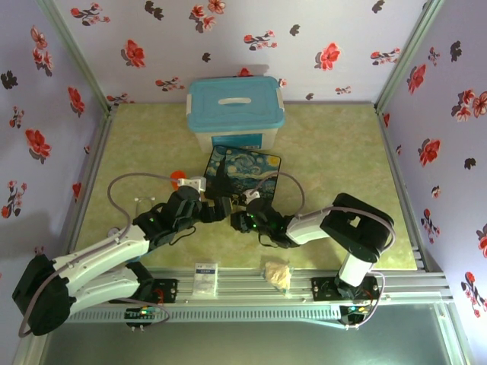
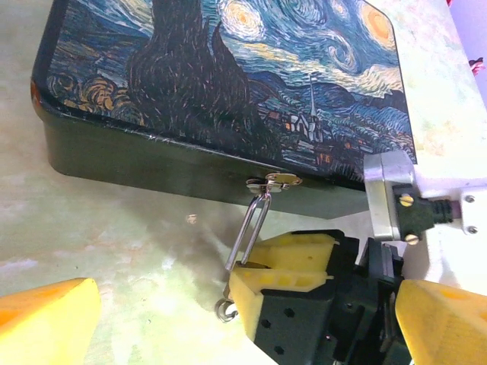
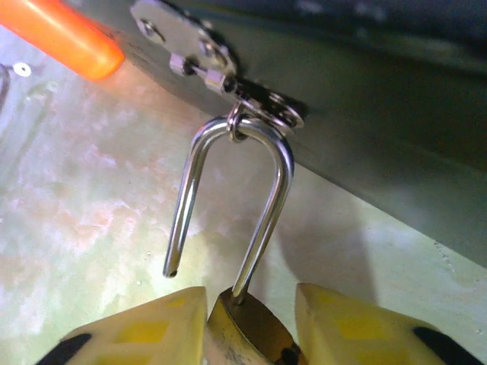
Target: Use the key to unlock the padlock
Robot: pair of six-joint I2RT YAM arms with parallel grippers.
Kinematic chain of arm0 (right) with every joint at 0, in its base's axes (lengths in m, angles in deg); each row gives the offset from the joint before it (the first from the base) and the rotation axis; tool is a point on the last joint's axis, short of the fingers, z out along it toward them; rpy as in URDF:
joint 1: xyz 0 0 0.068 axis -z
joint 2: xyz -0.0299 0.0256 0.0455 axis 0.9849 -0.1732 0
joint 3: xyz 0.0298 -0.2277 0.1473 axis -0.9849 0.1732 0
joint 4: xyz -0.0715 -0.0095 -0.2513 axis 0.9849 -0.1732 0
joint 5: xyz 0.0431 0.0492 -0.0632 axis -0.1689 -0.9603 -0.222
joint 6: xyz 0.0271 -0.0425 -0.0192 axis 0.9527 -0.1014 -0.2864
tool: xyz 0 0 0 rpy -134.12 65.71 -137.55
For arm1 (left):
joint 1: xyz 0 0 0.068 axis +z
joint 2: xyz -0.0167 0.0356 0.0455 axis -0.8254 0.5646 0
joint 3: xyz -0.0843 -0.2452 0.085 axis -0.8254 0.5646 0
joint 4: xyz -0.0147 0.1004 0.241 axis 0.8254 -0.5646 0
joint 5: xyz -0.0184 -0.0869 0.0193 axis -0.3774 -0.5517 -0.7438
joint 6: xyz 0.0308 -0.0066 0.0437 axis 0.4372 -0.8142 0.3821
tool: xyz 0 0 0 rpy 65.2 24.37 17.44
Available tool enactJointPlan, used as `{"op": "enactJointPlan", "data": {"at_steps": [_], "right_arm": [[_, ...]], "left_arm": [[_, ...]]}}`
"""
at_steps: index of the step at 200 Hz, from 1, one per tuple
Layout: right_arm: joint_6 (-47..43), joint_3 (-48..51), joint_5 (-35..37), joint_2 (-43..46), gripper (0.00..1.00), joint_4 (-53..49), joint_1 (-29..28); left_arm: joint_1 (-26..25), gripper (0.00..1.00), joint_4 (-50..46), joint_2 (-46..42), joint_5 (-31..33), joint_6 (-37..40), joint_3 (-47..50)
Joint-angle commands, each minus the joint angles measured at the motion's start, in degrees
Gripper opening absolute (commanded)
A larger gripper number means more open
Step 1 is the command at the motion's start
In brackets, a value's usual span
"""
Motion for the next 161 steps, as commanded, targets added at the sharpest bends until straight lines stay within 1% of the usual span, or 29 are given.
{"op": "enactJointPlan", "data": {"at_steps": [1,44,53,109,140,161], "right_arm": [[4.1,3.9,-0.6,1.3,0.29,3.1,-0.2],[5.8,7.4,-0.2,2.9,0.13,7.3,0.9],[6.6,7.9,-0.4,2.8,0.11,8.5,1.4],[14.4,14.8,-1.8,1.4,0.07,23.3,5.5],[17.6,16.0,-2.3,-1.0,0.08,27.7,5.7],[20.7,17.6,-1.2,-2.9,0.07,33.2,5.5]], "left_arm": [[0.5,1.00,1.3,-0.6,0.3,-0.6,0.5],[0.5,1.00,1.9,-0.3,0.3,-0.6,0.5],[0.5,1.00,1.9,-0.2,0.2,-0.7,0.4],[0.5,1.00,0.5,1.3,1.3,1.5,-1.7],[0.3,0.99,1.4,5.7,1.3,4.0,-5.4],[0.1,0.94,1.9,9.9,1.9,7.3,-9.3]]}}
